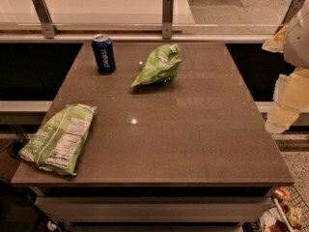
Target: Pick green jalapeno chip bag
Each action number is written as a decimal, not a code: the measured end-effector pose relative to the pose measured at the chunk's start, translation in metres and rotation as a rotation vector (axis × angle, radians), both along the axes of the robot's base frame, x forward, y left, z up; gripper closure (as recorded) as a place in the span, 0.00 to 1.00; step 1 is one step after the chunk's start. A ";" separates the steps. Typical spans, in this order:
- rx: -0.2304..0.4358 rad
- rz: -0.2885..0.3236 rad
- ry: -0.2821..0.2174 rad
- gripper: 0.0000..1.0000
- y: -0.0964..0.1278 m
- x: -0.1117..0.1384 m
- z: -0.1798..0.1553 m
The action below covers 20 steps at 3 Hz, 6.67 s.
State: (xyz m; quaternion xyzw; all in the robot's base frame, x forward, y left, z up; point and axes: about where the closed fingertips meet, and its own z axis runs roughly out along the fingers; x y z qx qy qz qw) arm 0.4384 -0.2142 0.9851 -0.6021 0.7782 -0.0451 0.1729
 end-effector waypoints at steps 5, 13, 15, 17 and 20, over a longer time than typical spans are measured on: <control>0.276 0.180 -0.113 0.00 0.106 0.010 -0.036; 0.416 0.485 -0.083 0.00 0.328 0.066 -0.092; 0.386 0.516 0.000 0.00 0.364 0.052 -0.120; 0.361 0.572 0.082 0.00 0.397 0.032 -0.135; 0.416 0.679 0.164 0.18 0.441 0.046 -0.169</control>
Offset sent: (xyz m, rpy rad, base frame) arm 0.0092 0.0233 -0.0184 0.1260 -0.0120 0.0681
